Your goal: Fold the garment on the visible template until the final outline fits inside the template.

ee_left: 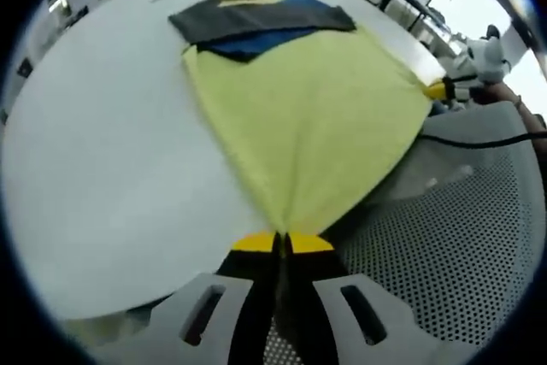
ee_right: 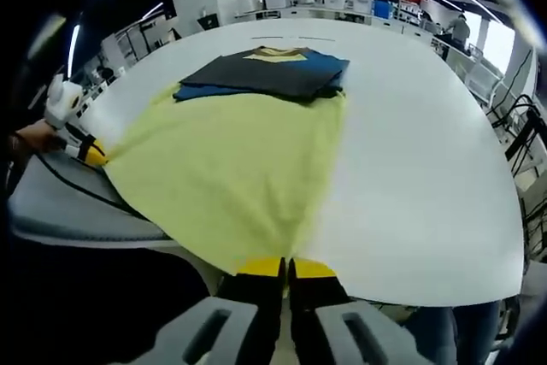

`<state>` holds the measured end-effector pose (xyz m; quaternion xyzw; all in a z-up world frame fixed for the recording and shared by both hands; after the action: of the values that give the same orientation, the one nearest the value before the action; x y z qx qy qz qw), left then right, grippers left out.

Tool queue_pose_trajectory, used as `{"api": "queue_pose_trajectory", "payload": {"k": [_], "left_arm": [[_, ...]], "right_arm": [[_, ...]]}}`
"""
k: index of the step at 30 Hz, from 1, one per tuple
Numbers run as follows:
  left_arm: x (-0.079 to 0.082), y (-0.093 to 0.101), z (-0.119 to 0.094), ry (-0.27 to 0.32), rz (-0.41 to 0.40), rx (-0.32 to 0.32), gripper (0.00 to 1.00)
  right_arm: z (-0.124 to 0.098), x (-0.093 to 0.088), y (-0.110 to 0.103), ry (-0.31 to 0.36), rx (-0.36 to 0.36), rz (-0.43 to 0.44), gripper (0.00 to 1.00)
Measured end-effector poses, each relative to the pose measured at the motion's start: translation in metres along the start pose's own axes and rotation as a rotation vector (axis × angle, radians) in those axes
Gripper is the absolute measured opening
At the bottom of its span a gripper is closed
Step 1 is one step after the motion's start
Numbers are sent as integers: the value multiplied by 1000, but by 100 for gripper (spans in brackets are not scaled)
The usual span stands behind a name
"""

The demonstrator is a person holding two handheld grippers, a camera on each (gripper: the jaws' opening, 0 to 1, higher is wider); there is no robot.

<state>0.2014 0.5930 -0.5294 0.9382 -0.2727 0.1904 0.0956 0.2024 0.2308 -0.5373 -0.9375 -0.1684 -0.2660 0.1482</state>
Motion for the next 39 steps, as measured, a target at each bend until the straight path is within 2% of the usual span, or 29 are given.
{"api": "queue_pose_trajectory", "payload": {"k": [8, 10, 17, 21, 24, 30, 39], "left_arm": [[9, -2, -17, 52, -75, -45, 1], [13, -4, -22, 65, -87, -51, 1], [36, -11, -42, 117, -86, -57, 1], [51, -17, -54, 168, -106, -68, 1], [57, -17, -61, 184, -113, -69, 1], [72, -22, -69, 215, -116, -73, 0], [104, -36, -81, 294, -112, -59, 0]], "right_arm": [[-13, 16, 1, 24, -9, 3, 0], [-19, 22, -5, 38, -16, 3, 0], [-33, 50, 1, 84, -33, -14, 0], [-42, 66, -6, 106, -46, -47, 0], [-46, 76, -3, 129, -51, -52, 0], [-51, 92, -1, 157, -57, -59, 0], [-61, 120, 5, 193, -69, -92, 0]]}}
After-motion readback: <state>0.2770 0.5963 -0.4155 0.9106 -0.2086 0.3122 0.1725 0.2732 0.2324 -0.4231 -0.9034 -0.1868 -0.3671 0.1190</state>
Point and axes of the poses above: the point that each gripper's makers call its tool centre point, and the gripper's own axes: z roughly forward along the fingers, y roughly to its right, x roughly out of its top, the point moved 1 cm from there along -z, roughly backward along the fingers, and after that the axes turned 7 degrees about x, right-handed, at the moved point
